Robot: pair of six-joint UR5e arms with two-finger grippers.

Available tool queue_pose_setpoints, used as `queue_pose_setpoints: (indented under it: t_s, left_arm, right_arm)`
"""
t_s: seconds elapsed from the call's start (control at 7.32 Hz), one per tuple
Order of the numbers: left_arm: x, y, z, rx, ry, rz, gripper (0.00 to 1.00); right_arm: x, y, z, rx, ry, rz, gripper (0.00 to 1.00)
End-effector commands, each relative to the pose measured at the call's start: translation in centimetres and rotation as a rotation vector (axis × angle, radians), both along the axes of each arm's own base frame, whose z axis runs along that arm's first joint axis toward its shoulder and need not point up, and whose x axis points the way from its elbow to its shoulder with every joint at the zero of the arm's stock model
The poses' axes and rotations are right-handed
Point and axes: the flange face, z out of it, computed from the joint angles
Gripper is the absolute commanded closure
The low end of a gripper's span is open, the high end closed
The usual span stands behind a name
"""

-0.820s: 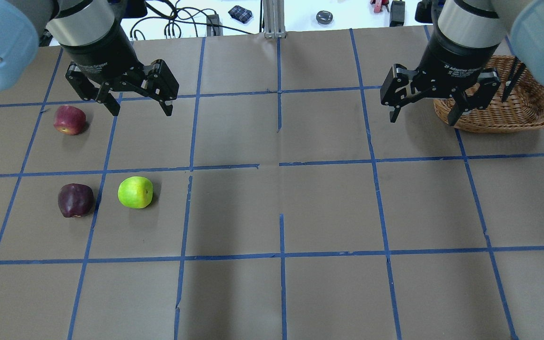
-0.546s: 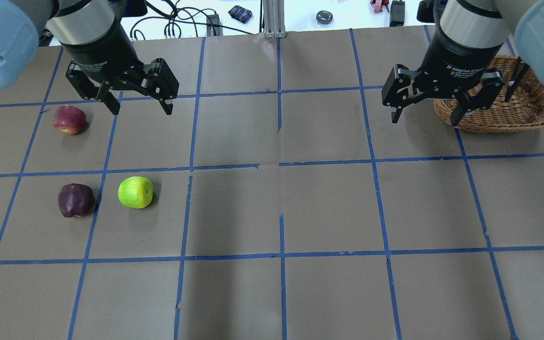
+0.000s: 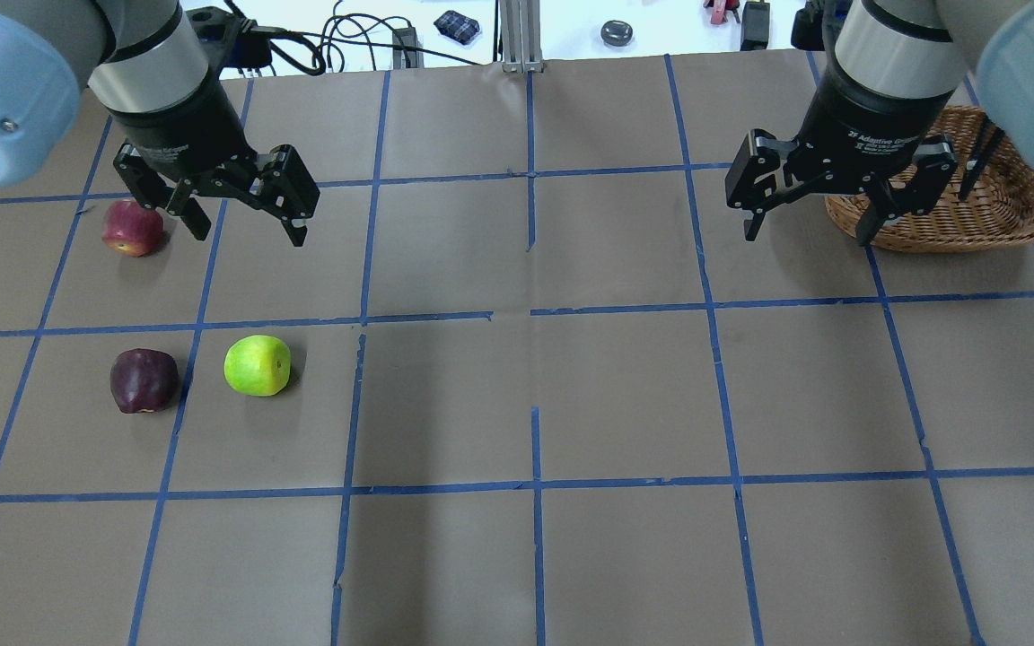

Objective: Put all apples into basket
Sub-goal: 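Lower the left gripper over the green apple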

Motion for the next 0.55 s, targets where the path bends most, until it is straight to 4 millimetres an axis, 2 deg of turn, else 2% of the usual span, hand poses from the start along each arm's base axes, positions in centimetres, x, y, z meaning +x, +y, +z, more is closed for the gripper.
queue_pose_setpoints:
  t_s: [0.0,0.14,0.41]
  left_arm:
    - [8.0,-1.1,-6.5,0.041,-0.018,-0.033,0.0]
    - [10.6,-0.3,-10.5,0.036,-0.014,-0.014,0.0]
    - [10.3,1.9,-18.9,-0.009,0.01,0.0,0.0]
  right_arm:
    - [0.0,0.0,0.0,-0.004,0.0,0.0,0.0]
    - [0.0,0.0,-0.1,0.0,0.0,-0.003,0.0]
    - [0.0,0.1,-0.3,0.005,0.003,-0.006,0.0]
